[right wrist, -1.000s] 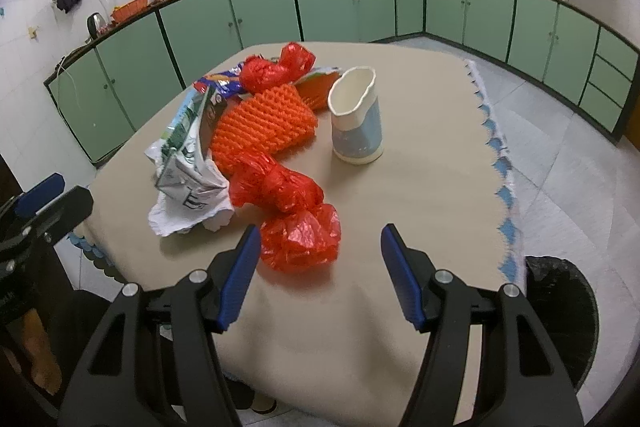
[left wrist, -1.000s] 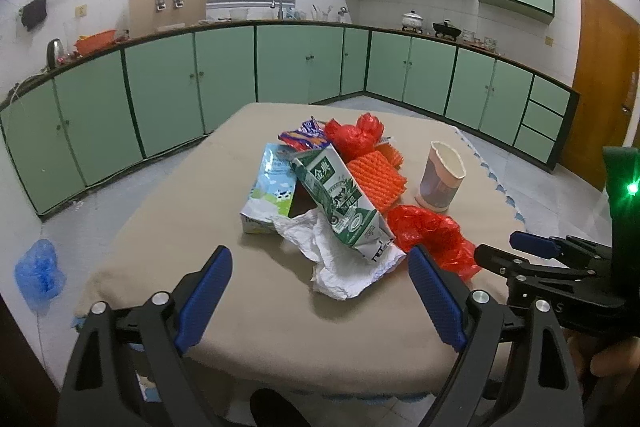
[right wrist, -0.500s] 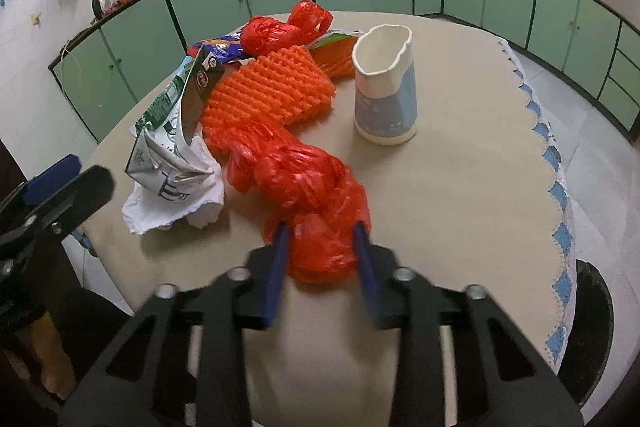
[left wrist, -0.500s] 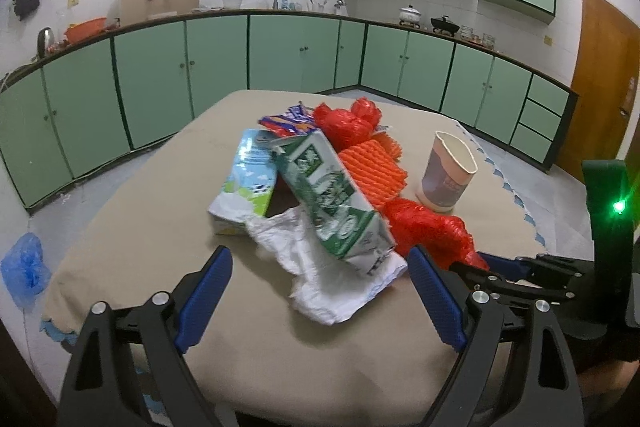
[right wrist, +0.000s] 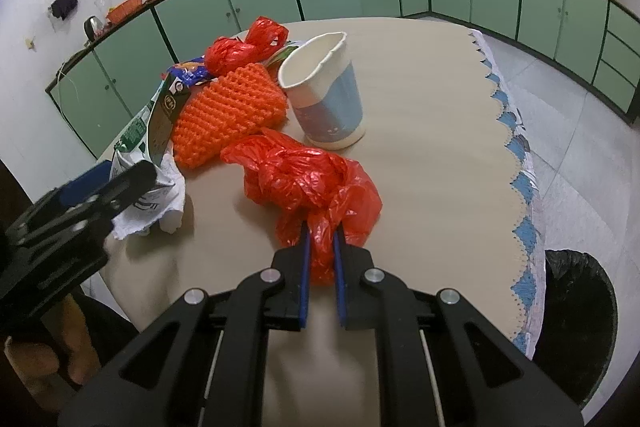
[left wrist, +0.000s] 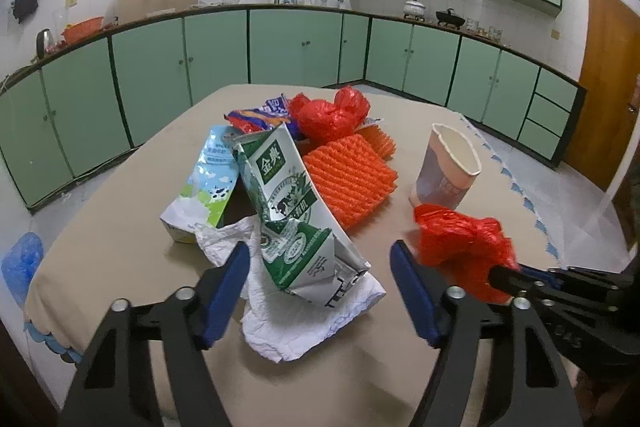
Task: Collect trash
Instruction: 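Grasp the red plastic bag with the right tool while the left tool grasps the green-white milk carton, then lift and carry the red bag and milk carton over the black trash bin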
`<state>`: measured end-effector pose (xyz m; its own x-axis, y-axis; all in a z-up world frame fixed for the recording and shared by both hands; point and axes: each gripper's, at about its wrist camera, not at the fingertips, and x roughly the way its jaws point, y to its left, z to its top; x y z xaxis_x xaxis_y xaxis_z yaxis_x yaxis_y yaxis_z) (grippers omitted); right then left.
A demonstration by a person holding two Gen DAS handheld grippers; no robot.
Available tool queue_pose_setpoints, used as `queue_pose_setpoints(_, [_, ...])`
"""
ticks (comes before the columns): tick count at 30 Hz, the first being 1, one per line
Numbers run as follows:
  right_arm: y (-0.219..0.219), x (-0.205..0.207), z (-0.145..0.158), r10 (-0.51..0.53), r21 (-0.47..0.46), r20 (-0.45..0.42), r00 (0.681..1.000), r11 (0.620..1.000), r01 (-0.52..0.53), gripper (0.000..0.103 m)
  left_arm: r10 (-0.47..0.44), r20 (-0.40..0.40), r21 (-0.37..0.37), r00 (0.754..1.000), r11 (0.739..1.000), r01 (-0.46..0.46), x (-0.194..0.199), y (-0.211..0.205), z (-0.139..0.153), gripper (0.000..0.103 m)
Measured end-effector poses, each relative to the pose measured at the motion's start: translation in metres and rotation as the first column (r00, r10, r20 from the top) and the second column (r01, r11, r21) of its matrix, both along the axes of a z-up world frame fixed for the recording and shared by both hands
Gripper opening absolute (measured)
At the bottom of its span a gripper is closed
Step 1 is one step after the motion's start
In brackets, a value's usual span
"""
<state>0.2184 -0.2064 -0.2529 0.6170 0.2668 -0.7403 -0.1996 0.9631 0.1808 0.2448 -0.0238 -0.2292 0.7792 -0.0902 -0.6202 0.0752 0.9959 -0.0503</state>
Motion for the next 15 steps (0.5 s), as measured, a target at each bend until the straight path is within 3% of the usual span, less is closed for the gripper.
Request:
queue_pose_setpoints(2, [-0.003,0.0,0.0,-0.003,0.005,-0.001,1.0,1.0,0.003,0.009,0.007,-0.012,0.009,1.0,1.0,-0.006,0.003,0.0,-0.004,0.057])
queue_pose_setpoints(9, [-0.004,-0.005,0.006,-0.011,0.008,-0.005,1.0,1.0,0.011,0.01,-0.011,0.034,0.04,0.999,0.999,0.01,-0.008,-0.001,0.003,0.052])
queue_pose_setpoints(11, [-0.003,-0.007,0.008,-0.011,0.009,-0.003,1.0,1.0,0.011,0.01,-0.02,0.047,0.054,0.999,0.998,0.018,-0.012,-0.003,0.006,0.04])
queue_pose_setpoints(15, [0.0,-0.009,0.015,-0.013,0.009,0.002,1.0,1.0,0.013,0.01,-0.035,0.056,0.048,0.998,0.998,0.032,-0.017,-0.003,0.013,0.039])
